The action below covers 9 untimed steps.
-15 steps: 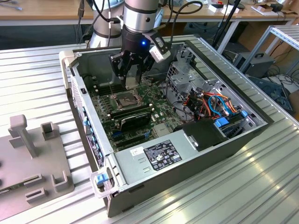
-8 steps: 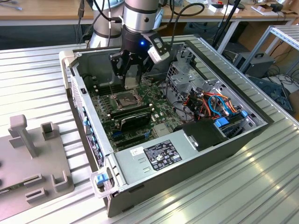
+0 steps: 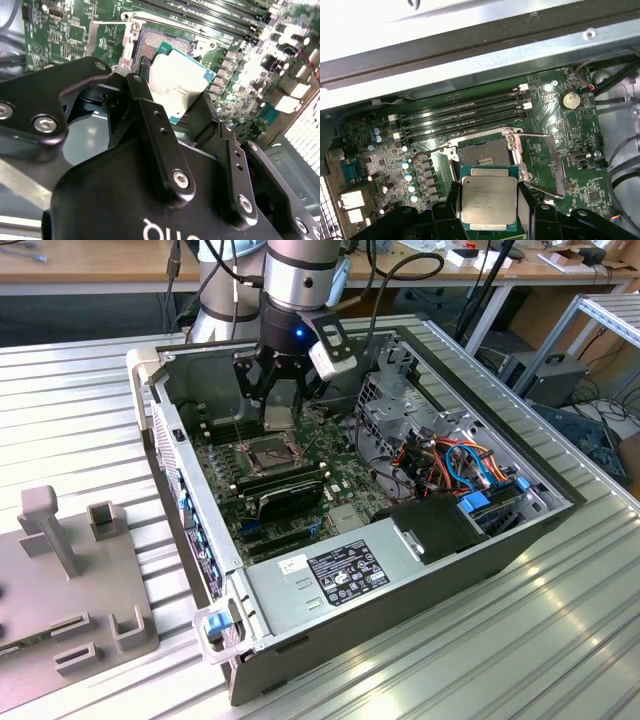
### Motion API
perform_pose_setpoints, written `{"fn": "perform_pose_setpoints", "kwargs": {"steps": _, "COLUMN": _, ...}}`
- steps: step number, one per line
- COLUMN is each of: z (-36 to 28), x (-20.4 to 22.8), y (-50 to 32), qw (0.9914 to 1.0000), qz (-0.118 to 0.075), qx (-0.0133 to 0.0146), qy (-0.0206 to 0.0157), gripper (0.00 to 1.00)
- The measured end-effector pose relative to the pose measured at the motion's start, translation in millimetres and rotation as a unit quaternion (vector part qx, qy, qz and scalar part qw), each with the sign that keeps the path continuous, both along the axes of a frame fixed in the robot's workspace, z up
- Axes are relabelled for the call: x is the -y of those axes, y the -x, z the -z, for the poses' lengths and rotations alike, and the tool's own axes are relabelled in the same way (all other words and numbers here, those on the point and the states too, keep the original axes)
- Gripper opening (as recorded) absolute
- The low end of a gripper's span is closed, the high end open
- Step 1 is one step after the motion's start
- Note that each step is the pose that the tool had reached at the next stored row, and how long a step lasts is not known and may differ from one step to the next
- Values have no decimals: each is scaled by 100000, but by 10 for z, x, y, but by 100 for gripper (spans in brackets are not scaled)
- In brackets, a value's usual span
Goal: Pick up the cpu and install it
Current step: 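Place the cpu into insertion slot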
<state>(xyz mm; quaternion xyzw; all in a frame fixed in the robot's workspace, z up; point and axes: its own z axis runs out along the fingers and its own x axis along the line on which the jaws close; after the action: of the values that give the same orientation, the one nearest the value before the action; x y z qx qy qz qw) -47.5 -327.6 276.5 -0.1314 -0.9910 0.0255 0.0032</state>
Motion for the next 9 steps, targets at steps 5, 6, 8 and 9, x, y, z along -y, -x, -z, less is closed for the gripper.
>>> {"fn": "perform_pose_setpoints", "kwargs": {"steps": 5, "z": 5, "x": 0, "y": 0, "qw": 99851, "qz": 5452, "qx": 1, "qy": -1, "gripper": 55}}
{"fn": "perform_pose_setpoints", "kwargs": {"steps": 6, "z": 5, "x": 0, "y": 0, "qw": 99802, "qz": 6291, "qx": 0, "qy": -1, "gripper": 55}}
{"fn": "perform_pose_setpoints", "kwargs": {"steps": 8, "z": 7, "x": 0, "y": 0, "qw": 99677, "qz": 8029, "qx": 1, "qy": -4, "gripper": 55}}
{"fn": "perform_pose_setpoints", "kwargs": {"steps": 9, "z": 8, "x": 0, "y": 0, "qw": 99614, "qz": 8776, "qx": -2, "qy": 0, "gripper": 55}}
